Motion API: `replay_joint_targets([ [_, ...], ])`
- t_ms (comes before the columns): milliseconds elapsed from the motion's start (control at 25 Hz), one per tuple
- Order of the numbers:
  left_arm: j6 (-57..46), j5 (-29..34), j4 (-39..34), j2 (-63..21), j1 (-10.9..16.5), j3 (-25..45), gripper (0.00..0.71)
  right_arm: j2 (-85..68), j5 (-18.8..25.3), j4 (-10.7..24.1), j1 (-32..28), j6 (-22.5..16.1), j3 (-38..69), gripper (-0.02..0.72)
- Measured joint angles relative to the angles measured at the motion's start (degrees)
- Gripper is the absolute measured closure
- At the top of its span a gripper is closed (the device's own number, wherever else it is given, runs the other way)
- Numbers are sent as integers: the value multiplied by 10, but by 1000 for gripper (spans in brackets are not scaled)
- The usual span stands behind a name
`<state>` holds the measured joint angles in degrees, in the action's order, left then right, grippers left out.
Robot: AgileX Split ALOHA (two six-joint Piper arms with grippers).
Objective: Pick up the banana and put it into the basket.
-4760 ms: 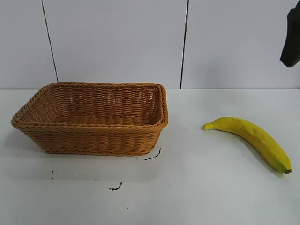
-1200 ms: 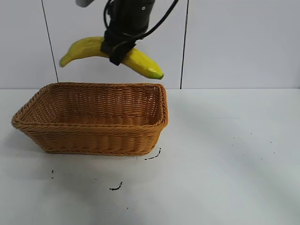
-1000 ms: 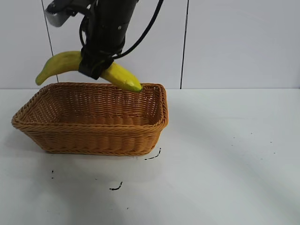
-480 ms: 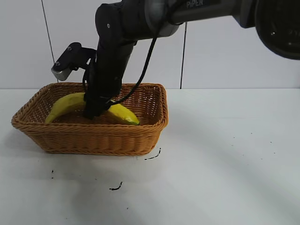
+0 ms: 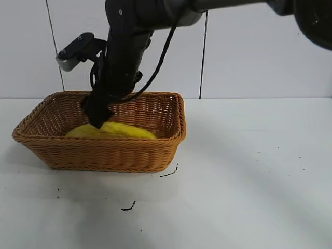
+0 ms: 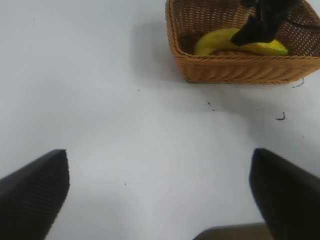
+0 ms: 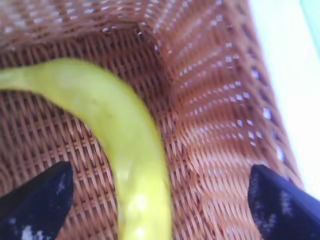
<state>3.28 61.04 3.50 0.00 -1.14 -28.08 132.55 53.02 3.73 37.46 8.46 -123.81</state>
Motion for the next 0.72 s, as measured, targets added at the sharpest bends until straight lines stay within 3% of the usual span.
replay_joint_targets([
  [80,0,0,0,0,0,0,15,-3,19,-4,-23,-51,0,14],
  [200,0,0,0,0,0,0,15,-3,56,-16,-74,-92,0,14],
  [720,0,0,0,0,0,0,15,-3,123,-25,-319,-95,0,14],
])
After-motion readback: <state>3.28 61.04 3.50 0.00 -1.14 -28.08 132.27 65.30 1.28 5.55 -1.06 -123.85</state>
